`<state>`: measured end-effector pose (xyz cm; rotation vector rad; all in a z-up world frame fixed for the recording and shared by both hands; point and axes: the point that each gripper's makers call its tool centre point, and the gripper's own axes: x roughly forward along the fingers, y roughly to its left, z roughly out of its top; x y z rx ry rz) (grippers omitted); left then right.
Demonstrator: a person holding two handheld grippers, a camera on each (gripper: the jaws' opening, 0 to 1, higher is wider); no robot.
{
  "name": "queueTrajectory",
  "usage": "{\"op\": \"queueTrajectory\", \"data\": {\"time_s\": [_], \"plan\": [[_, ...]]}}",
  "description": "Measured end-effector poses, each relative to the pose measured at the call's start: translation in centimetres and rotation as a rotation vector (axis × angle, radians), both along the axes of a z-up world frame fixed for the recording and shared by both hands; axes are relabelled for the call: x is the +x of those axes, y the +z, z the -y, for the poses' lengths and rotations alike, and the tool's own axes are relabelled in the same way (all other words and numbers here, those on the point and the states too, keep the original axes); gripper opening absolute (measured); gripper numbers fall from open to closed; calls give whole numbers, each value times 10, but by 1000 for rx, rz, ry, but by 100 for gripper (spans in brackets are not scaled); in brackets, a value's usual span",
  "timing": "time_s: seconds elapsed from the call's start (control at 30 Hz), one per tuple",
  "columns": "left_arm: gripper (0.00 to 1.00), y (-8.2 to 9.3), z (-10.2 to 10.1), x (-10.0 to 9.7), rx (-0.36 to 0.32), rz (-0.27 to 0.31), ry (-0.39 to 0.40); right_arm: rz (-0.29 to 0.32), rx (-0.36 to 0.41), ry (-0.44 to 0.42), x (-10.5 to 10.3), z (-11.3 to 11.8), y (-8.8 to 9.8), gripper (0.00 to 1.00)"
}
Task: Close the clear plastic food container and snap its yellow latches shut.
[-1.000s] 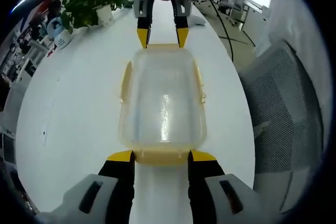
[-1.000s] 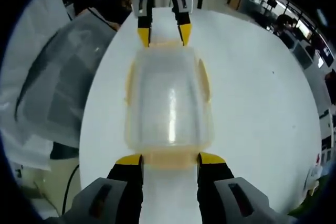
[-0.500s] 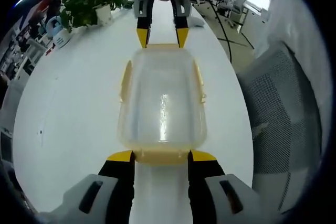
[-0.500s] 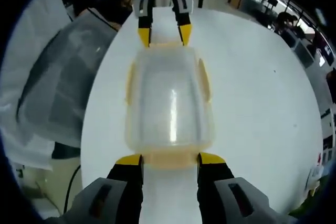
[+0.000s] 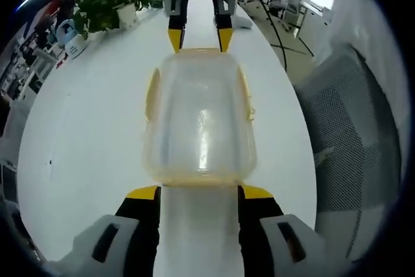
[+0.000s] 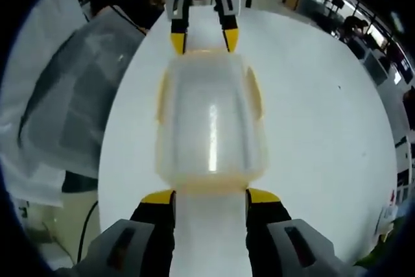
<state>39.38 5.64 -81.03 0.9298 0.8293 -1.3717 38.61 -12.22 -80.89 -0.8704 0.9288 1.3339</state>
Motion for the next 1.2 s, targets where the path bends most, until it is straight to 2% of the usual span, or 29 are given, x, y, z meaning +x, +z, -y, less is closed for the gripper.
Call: {"op": "queueTrajectory", "data": {"time_s": [0.17, 0.33, 0.37, 0.5, 0.53, 0.63, 0.73, 0.8, 0.87, 0.93, 0.97, 1.03, 1.1, 1.2], "plan": [[50, 4, -8, -2, -17, -9, 53, 5, 8, -35, -1, 6, 5, 47], [50, 14, -13, -2, -67, -19, 131, -25, 58, -151, 2, 6, 14, 47], [50, 16, -14, -1, -77, -14, 155, -45, 73, -191, 2, 6, 16, 46], [50, 25, -15, 4, -124, -25, 261, -41, 63, -206, 0, 7, 21, 44], [50, 27, -16, 6, -135, -21, 286, -63, 73, -265, 0, 5, 21, 43], [50, 30, -14, 9, -177, -36, 375, -54, 75, -327, 5, 6, 22, 43], [51, 34, -10, 11, -209, -45, 453, -68, 107, -422, 11, 2, 24, 43], [50, 36, -7, 11, -231, -65, 504, -98, 133, -499, 12, -1, 27, 43], [50, 36, -7, 11, -232, -64, 513, -94, 140, -551, 18, 0, 29, 41], [50, 38, -6, 12, -239, -62, 540, -127, 171, -670, 24, 1, 31, 38], [50, 38, -3, 12, -261, -85, 579, -150, 179, -720, 26, 2, 32, 37], [50, 37, -3, 12, -260, -102, 617, -161, 178, -784, 29, 6, 32, 37], [50, 35, -3, 13, -259, -106, 638, -176, 199, -813, 30, 4, 32, 37], [50, 32, -1, 10, -252, -129, 677, -181, 181, -856, 30, 8, 28, 37]]}}
